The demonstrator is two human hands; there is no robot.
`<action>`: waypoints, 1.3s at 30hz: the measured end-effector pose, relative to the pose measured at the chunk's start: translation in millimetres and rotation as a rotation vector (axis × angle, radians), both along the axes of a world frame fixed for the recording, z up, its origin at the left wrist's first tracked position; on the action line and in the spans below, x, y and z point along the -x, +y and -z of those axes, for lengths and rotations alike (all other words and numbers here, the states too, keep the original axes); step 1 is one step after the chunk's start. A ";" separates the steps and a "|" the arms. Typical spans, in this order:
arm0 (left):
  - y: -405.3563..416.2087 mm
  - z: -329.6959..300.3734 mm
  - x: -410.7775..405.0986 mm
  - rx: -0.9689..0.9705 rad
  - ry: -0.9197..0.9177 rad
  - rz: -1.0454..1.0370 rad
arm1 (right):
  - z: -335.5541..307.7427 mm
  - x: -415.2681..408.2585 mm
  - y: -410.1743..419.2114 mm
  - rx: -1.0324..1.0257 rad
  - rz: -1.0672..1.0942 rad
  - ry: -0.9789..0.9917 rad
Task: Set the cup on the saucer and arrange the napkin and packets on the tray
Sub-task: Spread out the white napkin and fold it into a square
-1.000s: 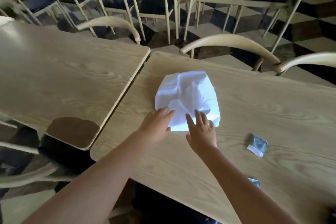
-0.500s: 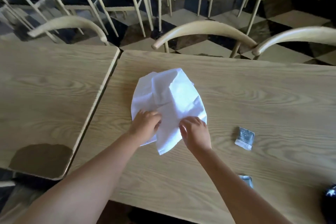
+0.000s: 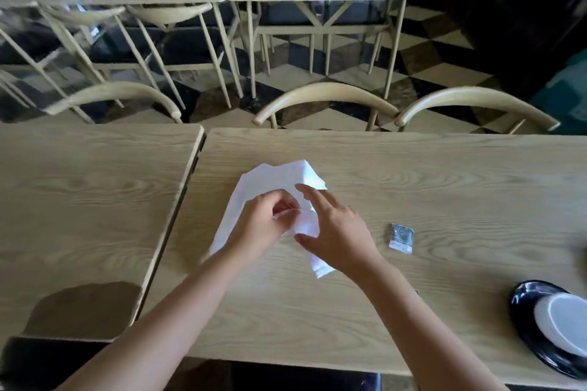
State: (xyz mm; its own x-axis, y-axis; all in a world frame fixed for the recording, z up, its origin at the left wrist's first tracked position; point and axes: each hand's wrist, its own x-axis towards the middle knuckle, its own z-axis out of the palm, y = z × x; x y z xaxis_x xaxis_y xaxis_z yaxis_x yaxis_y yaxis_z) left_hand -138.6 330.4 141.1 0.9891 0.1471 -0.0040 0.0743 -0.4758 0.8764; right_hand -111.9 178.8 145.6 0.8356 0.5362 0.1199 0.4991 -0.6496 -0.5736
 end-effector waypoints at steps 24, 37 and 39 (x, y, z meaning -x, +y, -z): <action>77.3 -65.2 137.0 -0.167 -0.121 0.320 | -156.9 99.5 18.5 0.107 0.117 -0.328; 160.6 -89.6 93.3 -0.661 -0.011 0.396 | -169.7 41.6 -15.8 0.632 -0.134 0.103; 165.7 -114.0 55.4 -0.774 -0.073 0.314 | -168.8 18.4 -6.6 0.622 -0.002 0.013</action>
State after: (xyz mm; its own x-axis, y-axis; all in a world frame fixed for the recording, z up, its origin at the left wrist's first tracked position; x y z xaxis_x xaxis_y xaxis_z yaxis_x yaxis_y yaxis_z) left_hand -194.0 496.0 255.1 0.9784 -0.2007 0.0502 -0.2066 -0.9341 0.2912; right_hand -130.3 172.3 314.4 0.8340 0.5034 -0.2260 0.4957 -0.8634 -0.0937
